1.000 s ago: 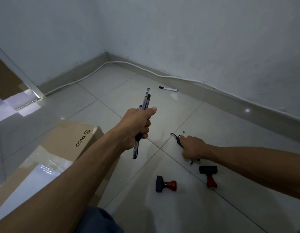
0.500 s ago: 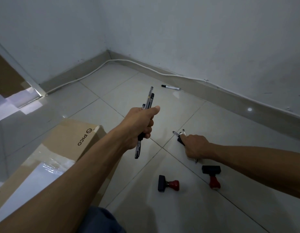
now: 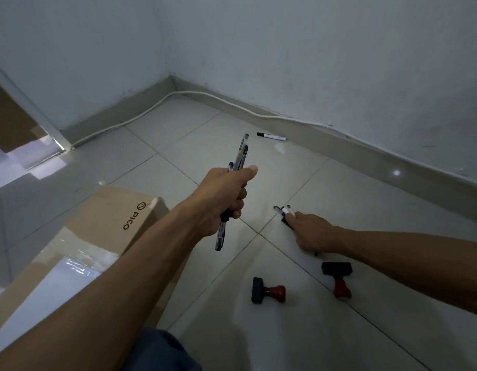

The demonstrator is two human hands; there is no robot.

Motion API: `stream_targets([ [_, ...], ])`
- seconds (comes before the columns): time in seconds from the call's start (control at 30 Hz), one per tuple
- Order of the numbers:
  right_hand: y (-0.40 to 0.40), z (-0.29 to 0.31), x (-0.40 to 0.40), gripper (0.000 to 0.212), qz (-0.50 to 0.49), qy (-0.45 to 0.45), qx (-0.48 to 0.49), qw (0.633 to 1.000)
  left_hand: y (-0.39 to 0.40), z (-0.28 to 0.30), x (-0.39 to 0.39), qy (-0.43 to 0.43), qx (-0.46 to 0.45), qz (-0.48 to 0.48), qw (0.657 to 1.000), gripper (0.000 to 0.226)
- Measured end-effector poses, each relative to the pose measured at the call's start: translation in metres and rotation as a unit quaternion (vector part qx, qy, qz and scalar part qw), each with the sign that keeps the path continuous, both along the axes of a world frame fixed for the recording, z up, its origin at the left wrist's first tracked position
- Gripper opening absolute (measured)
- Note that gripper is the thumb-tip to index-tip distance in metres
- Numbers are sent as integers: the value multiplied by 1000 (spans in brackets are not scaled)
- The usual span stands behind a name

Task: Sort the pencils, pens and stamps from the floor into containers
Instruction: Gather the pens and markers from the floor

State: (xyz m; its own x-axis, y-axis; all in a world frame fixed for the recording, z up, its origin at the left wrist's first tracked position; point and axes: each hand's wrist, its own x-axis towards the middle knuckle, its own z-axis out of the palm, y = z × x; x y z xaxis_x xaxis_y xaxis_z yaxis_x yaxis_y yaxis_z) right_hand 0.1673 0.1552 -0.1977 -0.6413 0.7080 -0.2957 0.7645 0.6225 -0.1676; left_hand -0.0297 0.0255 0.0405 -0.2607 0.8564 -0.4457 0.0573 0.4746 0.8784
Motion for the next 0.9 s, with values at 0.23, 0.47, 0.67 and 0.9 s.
stream_targets([
  [0.23,-11,-5,-2,78,28,-45,60,997,-2,4,2,3,7,-2,1000,34],
  [0.47,-12,-5,0,85,16,-64,44,997,-3,4,0,4,8,8,1000,34],
  [0.67,-8,0,-3,98,-13,-69,-3,998,-1,1,1,10,2,4,1000,35],
  [0.9,-7,15,-5,69,-34,-24,-100,994,0,0,0,11,-4,14,1000,37],
])
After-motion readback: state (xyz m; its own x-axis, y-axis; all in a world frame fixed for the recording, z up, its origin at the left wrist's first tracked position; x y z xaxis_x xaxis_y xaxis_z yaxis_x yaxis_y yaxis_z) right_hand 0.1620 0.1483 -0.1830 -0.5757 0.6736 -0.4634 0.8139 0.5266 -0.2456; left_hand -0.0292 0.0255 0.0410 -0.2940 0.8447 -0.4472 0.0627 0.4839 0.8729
